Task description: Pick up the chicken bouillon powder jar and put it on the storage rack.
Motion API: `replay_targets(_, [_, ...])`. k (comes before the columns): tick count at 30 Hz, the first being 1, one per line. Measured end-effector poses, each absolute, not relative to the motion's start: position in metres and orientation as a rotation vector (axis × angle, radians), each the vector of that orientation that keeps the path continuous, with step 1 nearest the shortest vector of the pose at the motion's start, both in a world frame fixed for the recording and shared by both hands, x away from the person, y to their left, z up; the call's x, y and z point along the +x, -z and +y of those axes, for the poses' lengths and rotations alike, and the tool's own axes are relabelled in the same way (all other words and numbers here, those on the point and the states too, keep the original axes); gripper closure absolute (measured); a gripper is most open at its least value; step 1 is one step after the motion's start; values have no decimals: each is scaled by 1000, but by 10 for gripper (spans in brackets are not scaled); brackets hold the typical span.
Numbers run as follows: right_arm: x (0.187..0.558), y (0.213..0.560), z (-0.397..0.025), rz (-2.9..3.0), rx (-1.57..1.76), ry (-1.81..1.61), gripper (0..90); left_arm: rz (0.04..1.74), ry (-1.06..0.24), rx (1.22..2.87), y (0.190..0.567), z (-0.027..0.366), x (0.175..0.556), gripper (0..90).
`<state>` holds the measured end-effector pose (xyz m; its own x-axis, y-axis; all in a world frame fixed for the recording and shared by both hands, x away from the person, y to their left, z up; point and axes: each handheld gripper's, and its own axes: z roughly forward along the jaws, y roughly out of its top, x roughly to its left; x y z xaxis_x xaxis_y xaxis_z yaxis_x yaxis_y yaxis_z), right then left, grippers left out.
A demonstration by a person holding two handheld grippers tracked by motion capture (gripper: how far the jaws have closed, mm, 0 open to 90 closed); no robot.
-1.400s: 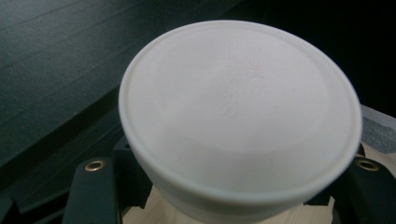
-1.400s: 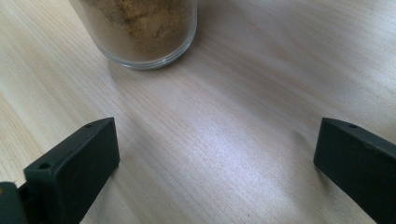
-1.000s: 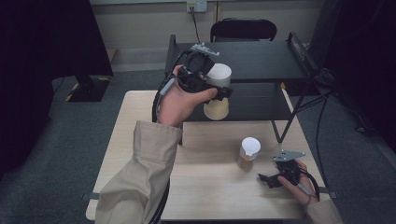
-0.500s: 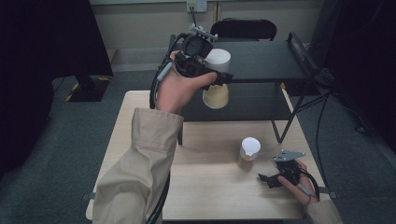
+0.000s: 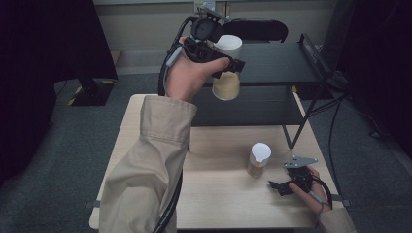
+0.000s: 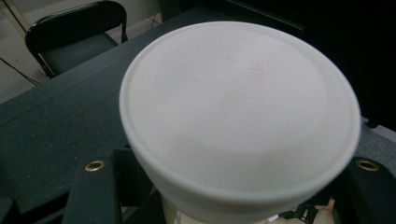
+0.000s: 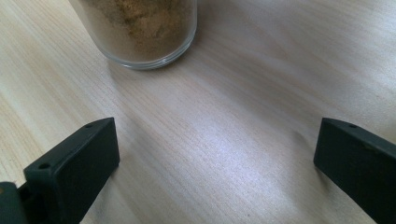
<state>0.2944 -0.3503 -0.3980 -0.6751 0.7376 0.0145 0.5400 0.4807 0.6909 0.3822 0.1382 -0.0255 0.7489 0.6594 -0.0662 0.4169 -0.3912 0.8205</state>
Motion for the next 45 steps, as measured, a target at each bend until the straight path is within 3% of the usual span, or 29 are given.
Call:
replay_targets(24, [294,398,-350,2446,1085,-990,0,952,-388,2016,29,117,421,350])
replay_targets(45, [295,398,-351,2449,1082,-991,0,994,-472,1958,41,106,429,348])
